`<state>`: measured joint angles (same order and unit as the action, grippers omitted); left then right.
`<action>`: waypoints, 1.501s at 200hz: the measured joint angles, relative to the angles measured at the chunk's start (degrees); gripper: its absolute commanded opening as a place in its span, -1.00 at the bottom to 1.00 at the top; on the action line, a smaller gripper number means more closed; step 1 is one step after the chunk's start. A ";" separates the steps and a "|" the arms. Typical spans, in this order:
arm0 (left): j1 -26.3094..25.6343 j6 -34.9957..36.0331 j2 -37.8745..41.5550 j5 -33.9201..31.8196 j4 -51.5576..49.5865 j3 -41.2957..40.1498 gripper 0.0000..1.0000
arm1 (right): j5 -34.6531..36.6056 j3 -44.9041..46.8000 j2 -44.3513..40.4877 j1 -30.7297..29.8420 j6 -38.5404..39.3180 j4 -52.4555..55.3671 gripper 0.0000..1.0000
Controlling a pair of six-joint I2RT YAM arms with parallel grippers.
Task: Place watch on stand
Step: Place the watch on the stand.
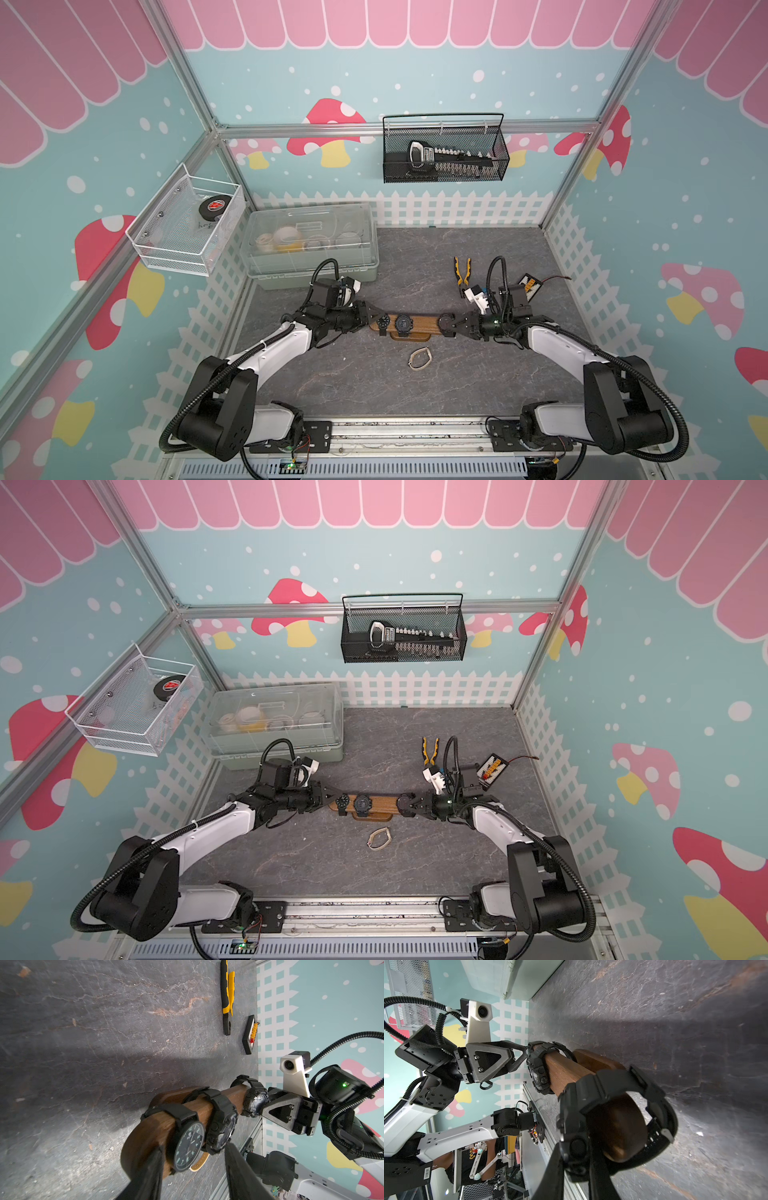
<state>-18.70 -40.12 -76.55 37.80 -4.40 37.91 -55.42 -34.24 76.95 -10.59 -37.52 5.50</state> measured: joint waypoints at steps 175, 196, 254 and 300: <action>0.00 0.00 1.11 0.17 -0.04 -0.94 -0.03 | 0.46 -3.02 6.93 -8.63 -5.38 -8.61 -0.98; 0.00 0.00 1.11 0.17 -0.04 -0.94 -0.03 | 0.52 -3.04 7.10 -9.03 -5.90 -9.09 -0.92; 0.00 0.00 1.16 0.17 -0.07 -0.94 -0.03 | 0.98 -3.04 7.19 -9.35 -6.62 -9.33 -0.49; 0.00 0.02 2.19 0.17 -0.11 -0.92 -0.03 | 2.01 -3.26 6.73 -9.35 -6.71 -8.37 -0.33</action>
<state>-18.70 -40.10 -74.37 37.98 -4.51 36.99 -53.41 -37.50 83.68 -19.94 -44.23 -2.87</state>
